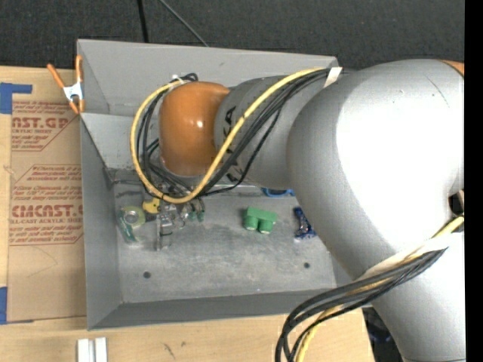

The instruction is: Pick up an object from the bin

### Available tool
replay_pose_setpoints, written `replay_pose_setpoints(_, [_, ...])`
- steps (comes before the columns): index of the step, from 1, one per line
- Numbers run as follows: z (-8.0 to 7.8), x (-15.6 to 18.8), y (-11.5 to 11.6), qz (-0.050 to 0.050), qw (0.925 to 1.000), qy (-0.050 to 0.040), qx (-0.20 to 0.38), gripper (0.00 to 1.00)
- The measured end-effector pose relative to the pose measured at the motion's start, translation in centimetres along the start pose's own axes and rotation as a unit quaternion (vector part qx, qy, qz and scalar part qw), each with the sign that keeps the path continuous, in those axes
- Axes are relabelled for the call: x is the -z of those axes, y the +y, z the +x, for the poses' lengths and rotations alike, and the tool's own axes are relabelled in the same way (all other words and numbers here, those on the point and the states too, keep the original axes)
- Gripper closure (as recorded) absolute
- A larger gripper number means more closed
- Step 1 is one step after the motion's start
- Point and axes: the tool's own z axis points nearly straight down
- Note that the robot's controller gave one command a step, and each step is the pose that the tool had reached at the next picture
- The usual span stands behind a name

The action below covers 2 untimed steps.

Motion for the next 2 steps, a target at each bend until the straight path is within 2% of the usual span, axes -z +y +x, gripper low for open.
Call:
replay_pose_setpoints(1, [-0.1, 0.2, 0.0, 0.000, 1.0000, -0.0022, 0.000, 1.00])
replay_pose_setpoints(2, [2.9, 0.0, -0.2, 0.001, 0.9880, 0.0007, 0.155, 1.00])
